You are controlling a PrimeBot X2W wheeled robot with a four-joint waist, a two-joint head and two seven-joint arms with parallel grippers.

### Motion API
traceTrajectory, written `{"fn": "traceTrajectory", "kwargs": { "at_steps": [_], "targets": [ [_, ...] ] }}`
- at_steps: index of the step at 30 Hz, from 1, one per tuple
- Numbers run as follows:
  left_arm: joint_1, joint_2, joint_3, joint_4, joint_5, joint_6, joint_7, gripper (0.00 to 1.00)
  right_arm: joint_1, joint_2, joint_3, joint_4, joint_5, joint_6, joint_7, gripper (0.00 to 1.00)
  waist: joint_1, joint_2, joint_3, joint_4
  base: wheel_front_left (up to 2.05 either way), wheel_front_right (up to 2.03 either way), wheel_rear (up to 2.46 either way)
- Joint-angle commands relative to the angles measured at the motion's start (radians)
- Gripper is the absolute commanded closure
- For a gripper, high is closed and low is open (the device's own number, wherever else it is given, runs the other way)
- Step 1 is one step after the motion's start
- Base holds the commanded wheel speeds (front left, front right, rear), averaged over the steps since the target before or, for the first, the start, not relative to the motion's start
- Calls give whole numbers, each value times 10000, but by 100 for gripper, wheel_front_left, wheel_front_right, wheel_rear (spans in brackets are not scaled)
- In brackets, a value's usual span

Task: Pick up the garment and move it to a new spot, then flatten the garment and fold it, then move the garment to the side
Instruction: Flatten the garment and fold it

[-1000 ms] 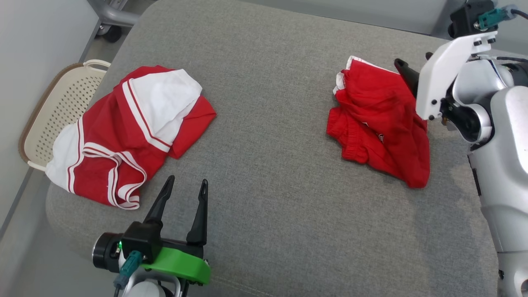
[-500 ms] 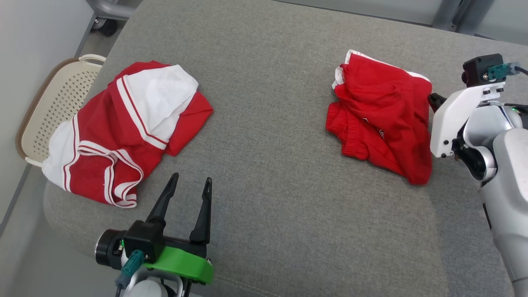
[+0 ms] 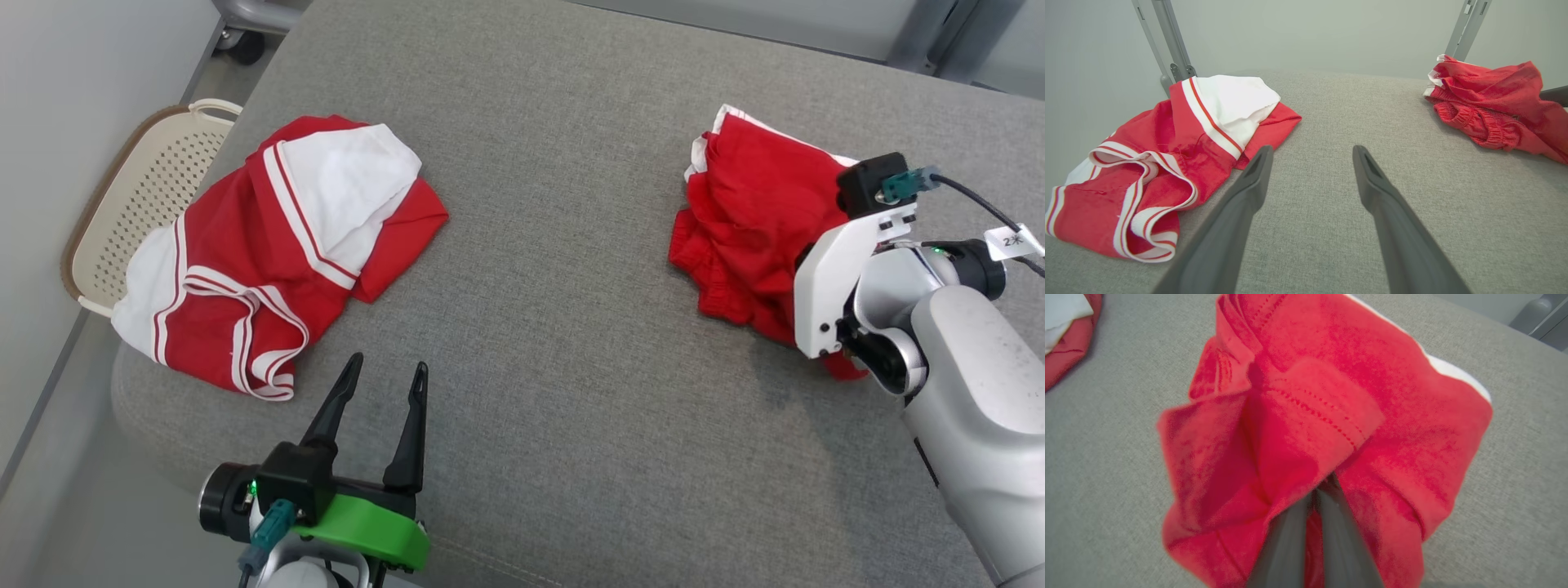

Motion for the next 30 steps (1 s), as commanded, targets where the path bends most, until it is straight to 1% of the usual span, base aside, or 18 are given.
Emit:
{"fn": "traceTrajectory", "kwargs": {
  "at_steps": [1,4,8,17,25,30],
  "targets": [
    [114,8,60,9,94,10,-3,0,204,-45,244,-149,139,-3,76,100,0,0,-197,-10,0,0,0],
    [225,8,133,-2,137,-29,-3,0,307,-46,665,-397,299,-3,134,100,0,0,-311,-53,0,0,0],
    [227,8,129,-36,171,-75,-3,0,290,157,1072,-464,408,-2,176,100,0,0,-357,-68,0,0,0],
    [205,8,113,-4,49,-91,-3,0,36,876,1904,308,378,-3,97,100,0,0,-273,130,0,0,0],
    [173,8,143,18,-25,-19,-3,0,-493,1271,2421,675,596,-3,-121,100,0,0,-263,233,0,0,0],
    [251,8,244,53,17,25,-3,0,-1103,1313,2425,573,829,-3,-245,100,0,0,-402,149,0,0,0]
  ]
}}
